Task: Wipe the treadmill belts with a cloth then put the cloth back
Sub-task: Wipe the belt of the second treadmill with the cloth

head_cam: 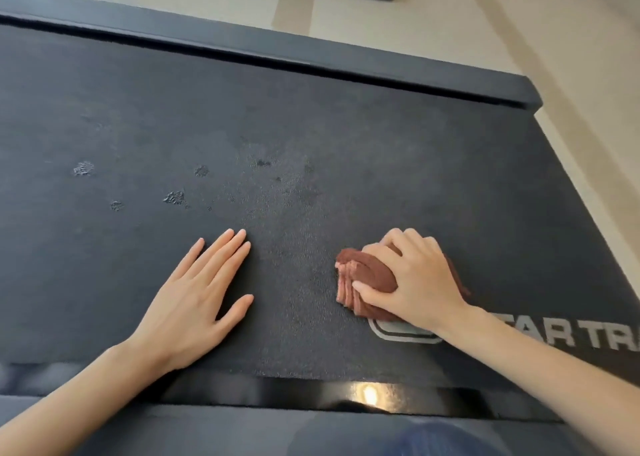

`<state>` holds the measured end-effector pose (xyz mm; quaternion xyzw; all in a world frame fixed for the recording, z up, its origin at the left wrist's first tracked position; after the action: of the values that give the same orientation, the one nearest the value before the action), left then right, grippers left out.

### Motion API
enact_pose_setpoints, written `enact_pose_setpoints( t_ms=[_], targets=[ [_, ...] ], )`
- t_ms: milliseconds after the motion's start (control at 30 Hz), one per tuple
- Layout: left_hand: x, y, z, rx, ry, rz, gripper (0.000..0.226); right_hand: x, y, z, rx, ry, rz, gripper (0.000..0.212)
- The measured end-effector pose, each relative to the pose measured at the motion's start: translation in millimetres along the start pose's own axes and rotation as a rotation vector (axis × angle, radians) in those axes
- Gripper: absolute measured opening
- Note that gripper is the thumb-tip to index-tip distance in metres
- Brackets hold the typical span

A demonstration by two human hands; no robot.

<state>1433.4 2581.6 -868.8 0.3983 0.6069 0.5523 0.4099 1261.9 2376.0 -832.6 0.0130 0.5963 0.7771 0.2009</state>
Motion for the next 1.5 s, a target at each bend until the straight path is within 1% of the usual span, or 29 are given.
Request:
enact_pose_setpoints(
  t_ms=[33, 133, 233, 300, 433, 500, 533, 600, 733, 800, 867, 967, 1000, 1067, 1133, 1200, 1233, 1300, 1367, 1433, 1467, 1500],
  targets=[
    [-1, 0, -1, -0.002, -0.018, 0.001, 0.069, -6, -7, 15, -0.010, 0.010, -0.005, 0.043],
    [-1, -2, 1, -0.005, -0.032, -0.008, 0.069, -15, -22, 48, -0.043, 0.121, -0.007, 0.042],
    [-2, -5, 2, -0.002, -0.046, -0.028, 0.069, -1, -14, 35, -0.061, 0.178, 0.028, 0.043],
    [-3, -7, 3, -0.005, -0.061, -0.034, 0.070, 22, 1, 4, -0.026, 0.105, 0.049, 0.044],
    [-5, -9, 4, -0.015, -0.079, -0.035, 0.072, 83, 43, -62, 0.042, -0.174, 0.028, 0.047],
    [-4, -11, 3, -0.031, -0.085, -0.034, 0.074, 104, 56, -78, 0.050, -0.256, 0.015, 0.048],
    [-3, -11, 3, -0.033, -0.083, -0.032, 0.075, 108, 58, -78, 0.055, -0.268, 0.006, 0.047],
    [-3, -9, 3, -0.032, -0.080, -0.032, 0.075, 107, 50, -63, 0.061, -0.221, -0.011, 0.044],
    [-3, -4, 1, -0.024, -0.075, -0.032, 0.075, 64, 16, -18, 0.006, 0.034, -0.033, 0.036],
    [-2, -4, 1, -0.018, -0.078, -0.036, 0.073, 37, 9, -12, -0.024, 0.131, -0.053, 0.036],
    [0, -3, 2, -0.006, -0.069, -0.039, 0.070, 13, 7, -20, -0.030, 0.155, -0.067, 0.038],
    [0, 0, 2, -0.008, -0.066, -0.047, 0.068, -28, 8, -49, -0.012, 0.065, -0.095, 0.043],
    [0, 0, 2, -0.011, -0.065, -0.048, 0.067, -44, 8, -61, 0.002, -0.004, -0.122, 0.044],
    [1, 0, 2, -0.011, -0.060, -0.045, 0.067, -75, 7, -89, 0.033, -0.201, -0.157, 0.043],
    [1, 1, 0, -0.018, -0.049, -0.050, 0.066, -99, 3, -109, 0.075, -0.404, -0.135, 0.046],
    [0, 3, -1, -0.022, -0.046, -0.053, 0.066, -105, 1, -110, 0.138, -0.514, -0.136, 0.051],
    [0, 3, 0, -0.026, -0.048, -0.053, 0.066, -101, 1, -101, 0.163, -0.531, -0.144, 0.052],
    [0, 1, 1, -0.029, -0.052, -0.049, 0.066, -77, -2, -76, 0.162, -0.468, -0.134, 0.050],
    [0, -1, 1, -0.018, -0.051, -0.054, 0.066, -40, -3, -41, 0.120, -0.285, -0.067, 0.050],
    [0, -1, 0, -0.009, -0.046, -0.073, 0.067, -2, -2, -14, 0.093, -0.092, 0.046, 0.054],
    [-1, 0, 0, -0.006, -0.047, -0.081, 0.068, 13, -2, -11, 0.090, -0.044, 0.128, 0.057],
    [-1, 0, 0, -0.007, -0.053, -0.084, 0.068, 24, 0, -14, 0.088, -0.045, 0.211, 0.061]
  ],
)
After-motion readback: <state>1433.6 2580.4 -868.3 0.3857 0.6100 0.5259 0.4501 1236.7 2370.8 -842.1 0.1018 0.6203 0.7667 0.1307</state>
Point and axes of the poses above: each hand's wrist, its own x-axis away from the middle knuckle, its own y-axis out of the back of the hand, z = x × y, the point moved 5 cm from there along -x, towards the middle knuckle, and after that the axes turned 9 degrees about -x, right-handed, at the moved point
